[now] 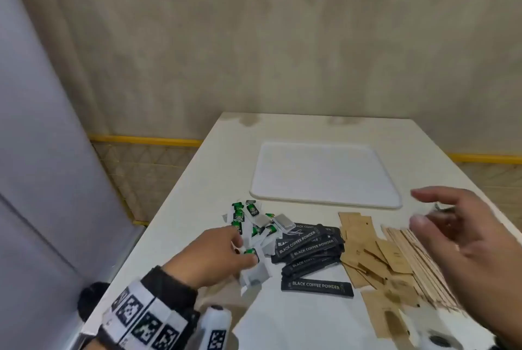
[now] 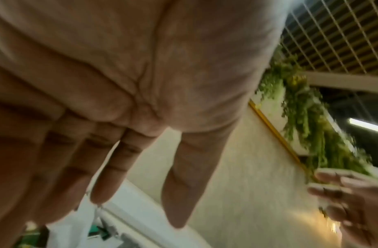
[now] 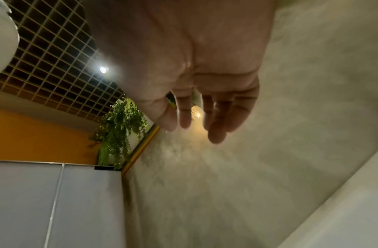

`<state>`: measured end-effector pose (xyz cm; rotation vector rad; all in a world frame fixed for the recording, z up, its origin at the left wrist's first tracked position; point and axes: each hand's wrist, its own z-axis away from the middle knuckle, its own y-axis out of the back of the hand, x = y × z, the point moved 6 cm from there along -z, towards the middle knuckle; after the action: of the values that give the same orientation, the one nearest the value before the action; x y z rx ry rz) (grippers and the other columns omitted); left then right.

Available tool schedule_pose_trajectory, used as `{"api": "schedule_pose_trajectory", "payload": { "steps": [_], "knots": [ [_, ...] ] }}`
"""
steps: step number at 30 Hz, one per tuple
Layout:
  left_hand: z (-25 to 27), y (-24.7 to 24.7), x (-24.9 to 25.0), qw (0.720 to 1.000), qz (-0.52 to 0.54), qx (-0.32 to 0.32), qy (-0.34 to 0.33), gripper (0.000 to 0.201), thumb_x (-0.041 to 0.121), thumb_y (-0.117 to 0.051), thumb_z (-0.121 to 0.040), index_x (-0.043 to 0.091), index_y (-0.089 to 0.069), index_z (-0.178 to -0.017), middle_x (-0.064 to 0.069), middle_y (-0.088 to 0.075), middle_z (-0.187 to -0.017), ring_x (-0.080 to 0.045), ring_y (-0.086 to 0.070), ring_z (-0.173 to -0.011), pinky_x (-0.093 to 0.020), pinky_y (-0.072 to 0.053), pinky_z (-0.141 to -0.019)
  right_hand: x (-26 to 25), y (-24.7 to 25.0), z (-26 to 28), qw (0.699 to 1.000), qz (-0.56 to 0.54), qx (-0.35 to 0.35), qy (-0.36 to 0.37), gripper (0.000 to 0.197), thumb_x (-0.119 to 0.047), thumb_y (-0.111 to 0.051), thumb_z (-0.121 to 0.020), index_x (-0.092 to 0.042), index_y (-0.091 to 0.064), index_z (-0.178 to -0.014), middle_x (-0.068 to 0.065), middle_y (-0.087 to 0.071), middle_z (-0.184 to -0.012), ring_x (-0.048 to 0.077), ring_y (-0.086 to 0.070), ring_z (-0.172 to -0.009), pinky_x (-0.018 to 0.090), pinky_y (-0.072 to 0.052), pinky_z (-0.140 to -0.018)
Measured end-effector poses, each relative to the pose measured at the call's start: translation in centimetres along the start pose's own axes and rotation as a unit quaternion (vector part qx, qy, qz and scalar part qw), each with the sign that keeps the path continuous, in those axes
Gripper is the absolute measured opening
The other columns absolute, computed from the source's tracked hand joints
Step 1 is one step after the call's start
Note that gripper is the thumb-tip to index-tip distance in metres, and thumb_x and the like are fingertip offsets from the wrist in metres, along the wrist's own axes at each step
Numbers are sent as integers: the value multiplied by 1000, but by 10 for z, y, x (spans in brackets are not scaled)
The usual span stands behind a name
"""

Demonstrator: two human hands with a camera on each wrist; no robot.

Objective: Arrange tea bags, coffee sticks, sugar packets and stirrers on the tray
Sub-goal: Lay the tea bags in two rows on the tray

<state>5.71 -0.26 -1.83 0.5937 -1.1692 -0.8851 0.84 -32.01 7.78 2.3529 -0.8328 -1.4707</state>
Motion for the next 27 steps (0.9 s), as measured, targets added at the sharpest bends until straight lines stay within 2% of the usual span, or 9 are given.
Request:
{"api": "schedule_pose_trajectory", "payload": {
  "steps": [4,7,10,12,15,17,20,24,27],
  "knots": [
    [-14,-6,7,990,-128,-46,26,34,43,-65,-80,18,-55,-101,1,-61,-99,-11,-51,-76,-24,-41,-67,-11,-37,-8,992,-3,-128,2,23,-25,-65,-86,-45,-61,-97,-27,-56,-95,-1,-59,-83,6,-43,-64],
    [-24,-5,7,984,-165,-52,35,29,38,-66,-78,18,-51,-91,4,-56,-87,-11,-50,-73,-21,-40,-60,-3,-50,-16,985,-19,-169,-21,20,-25,-63,-89,-43,-61,-98,-32,-57,-88,-4,-59,-74,7,-41,-60],
    [-30,-9,8,982,-182,-37,46,45,39,-69,-73,17,-53,-109,4,-61,-101,-14,-60,-91,-24,-51,-75,-1,-69,-23,976,-23,-213,-35,15,-29,-60,-92,-43,-61,-98,-37,-57,-81,-7,-56,-67,5,-41,-58],
    [-32,-15,8,978,-199,-29,57,50,38,-72,-71,18,-49,-111,4,-60,-102,-15,-59,-93,-24,-50,-76,-1,-84,-27,968,-11,-248,-39,12,-32,-59,-92,-43,-60,-97,-36,-60,-85,-7,-56,-68,7,-42,-62],
    [-35,-22,8,973,-220,-29,67,41,34,-73,-71,20,-50,-102,6,-56,-91,-15,-55,-84,-23,-45,-69,2,-107,-31,956,14,-292,-28,9,-40,-57,-92,-45,-59,-99,-30,-61,-95,-4,-58,-75,13,-45,-68],
    [-37,-25,10,967,-244,-41,57,26,32,-72,-71,20,-53,-84,6,-52,-78,-14,-51,-73,-23,-42,-64,3,-118,-33,950,26,-312,-15,11,-44,-56,-92,-43,-59,-102,-25,-62,-96,-4,-59,-81,14,-45,-72],
    [-38,-31,9,962,-255,-80,54,30,28,-69,-71,20,-43,-58,5,-44,-60,-13,-46,-59,-23,-39,-56,0,-129,-31,940,33,-340,-7,17,-47,-55,-92,-40,-60,-106,-20,-64,-92,-2,-58,-81,16,-47,-73],
    [-39,-34,8,967,-231,-102,43,21,22,-67,-69,19,-47,-63,3,-48,-66,-16,-48,-65,-22,-38,-54,-4,-138,-29,926,36,-375,9,21,-49,-55,-91,-39,-60,-109,-17,-62,-84,-2,-55,-74,19,-47,-74],
    [-37,-26,12,975,-194,-100,26,31,31,-72,-70,21,-44,-61,5,-53,-67,-12,-46,-63,-21,-33,-51,-7,-141,-26,917,46,-397,21,23,-48,-54,-92,-39,-59,-112,-16,-62,-86,0,-55,-74,22,-48,-74]
  ]
}}
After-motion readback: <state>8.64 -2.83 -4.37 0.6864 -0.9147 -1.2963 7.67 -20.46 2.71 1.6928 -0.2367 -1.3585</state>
